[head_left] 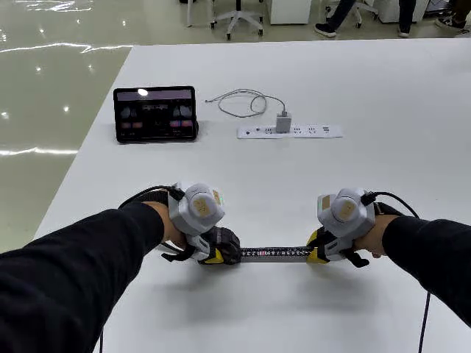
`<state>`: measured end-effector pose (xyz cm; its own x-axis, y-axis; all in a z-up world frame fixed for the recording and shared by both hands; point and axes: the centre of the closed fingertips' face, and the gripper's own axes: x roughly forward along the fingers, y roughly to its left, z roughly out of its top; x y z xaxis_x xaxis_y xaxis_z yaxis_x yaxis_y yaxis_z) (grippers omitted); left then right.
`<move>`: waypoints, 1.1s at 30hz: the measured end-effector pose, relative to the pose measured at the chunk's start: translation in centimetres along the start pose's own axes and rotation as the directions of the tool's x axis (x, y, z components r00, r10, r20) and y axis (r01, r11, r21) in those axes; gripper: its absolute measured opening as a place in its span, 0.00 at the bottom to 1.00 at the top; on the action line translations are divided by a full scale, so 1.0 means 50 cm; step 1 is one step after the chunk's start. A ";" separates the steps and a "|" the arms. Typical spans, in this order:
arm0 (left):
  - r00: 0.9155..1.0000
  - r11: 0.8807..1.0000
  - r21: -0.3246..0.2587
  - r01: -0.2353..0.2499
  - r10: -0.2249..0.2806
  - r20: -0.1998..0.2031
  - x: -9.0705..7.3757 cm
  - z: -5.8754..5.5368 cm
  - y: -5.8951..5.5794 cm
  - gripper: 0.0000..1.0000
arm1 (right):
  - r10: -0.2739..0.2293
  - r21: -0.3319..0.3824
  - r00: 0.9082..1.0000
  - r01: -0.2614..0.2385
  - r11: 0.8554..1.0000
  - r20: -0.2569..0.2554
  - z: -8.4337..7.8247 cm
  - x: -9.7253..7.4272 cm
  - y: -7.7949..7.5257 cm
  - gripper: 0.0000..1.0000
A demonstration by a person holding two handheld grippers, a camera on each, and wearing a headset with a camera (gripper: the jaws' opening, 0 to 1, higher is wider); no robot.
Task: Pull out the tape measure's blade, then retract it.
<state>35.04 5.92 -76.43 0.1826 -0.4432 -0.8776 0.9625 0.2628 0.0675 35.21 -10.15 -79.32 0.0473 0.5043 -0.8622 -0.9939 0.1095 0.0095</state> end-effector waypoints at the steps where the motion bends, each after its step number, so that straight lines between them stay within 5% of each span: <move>1: 1.000 1.000 -0.001 0.000 0.000 0.000 0.000 0.000 0.000 0.32 | 0.000 0.000 1.000 0.000 1.000 0.000 -0.001 -0.001 0.000 0.09; 33: 1.000 1.000 -0.004 -0.003 0.003 0.004 -0.001 0.000 0.000 0.32 | -0.018 0.018 0.999 0.019 1.000 -0.030 -0.064 -0.036 -0.013 0.09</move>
<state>35.01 5.92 -76.39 0.1861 -0.4456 -0.8757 0.9611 0.2676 0.0681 35.46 -13.86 -79.40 0.0623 0.4761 -0.8772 -0.9909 0.1343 0.0026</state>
